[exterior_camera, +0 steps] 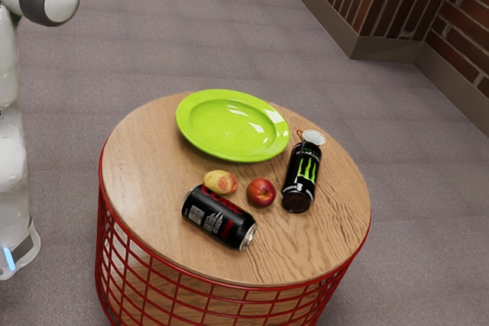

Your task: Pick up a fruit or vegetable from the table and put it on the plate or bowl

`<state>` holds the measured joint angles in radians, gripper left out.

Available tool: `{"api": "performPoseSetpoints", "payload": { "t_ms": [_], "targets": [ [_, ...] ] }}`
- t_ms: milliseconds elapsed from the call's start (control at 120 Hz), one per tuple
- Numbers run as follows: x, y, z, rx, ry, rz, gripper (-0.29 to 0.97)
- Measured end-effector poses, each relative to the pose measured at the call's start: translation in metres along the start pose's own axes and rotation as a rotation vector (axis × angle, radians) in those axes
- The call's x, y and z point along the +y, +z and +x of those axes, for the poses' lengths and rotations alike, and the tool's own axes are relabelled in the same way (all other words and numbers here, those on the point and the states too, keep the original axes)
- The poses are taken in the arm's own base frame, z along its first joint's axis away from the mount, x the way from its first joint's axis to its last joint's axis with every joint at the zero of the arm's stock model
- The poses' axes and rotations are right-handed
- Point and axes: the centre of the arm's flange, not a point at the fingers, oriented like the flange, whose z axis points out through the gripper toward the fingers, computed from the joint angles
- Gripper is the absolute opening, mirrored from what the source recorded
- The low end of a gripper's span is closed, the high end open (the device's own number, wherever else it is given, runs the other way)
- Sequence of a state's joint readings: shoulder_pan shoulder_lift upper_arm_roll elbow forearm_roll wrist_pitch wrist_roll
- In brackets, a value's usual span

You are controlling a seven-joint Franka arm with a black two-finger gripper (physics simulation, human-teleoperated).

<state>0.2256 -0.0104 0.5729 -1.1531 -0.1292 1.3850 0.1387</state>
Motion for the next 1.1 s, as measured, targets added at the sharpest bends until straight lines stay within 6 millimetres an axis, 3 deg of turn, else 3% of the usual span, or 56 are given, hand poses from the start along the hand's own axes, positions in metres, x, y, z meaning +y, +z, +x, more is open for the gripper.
{"api": "performPoseSetpoints", "payload": {
  "t_ms": [75,167,225,275,317,417,467,608,767,825,908,1100],
  "targets": [
    [0.105,0.021,0.008,-0.044,0.206,-0.060,0.66],
    [0.221,0.033,-0.018,-0.123,0.453,-0.058,0.66],
    [0.280,0.048,-0.037,-0.176,0.583,-0.012,0.66],
    [0.312,0.058,-0.050,-0.207,0.662,0.025,0.66],
    [0.317,0.067,-0.049,-0.224,0.684,0.052,0.66],
    [0.294,0.106,-0.022,-0.285,0.646,0.116,0.66],
    [0.306,0.127,-0.019,-0.312,0.676,0.116,0.66],
    [0.356,0.177,-0.055,-0.363,0.854,0.034,0.66],
    [0.363,0.209,-0.099,-0.339,0.946,0.000,0.66],
    [0.363,0.205,-0.116,-0.294,0.968,-0.002,0.66],
    [0.381,0.212,-0.140,-0.255,1.025,-0.010,0.66],
    [0.425,0.253,-0.147,-0.215,1.074,-0.063,0.66]
  ]
}}
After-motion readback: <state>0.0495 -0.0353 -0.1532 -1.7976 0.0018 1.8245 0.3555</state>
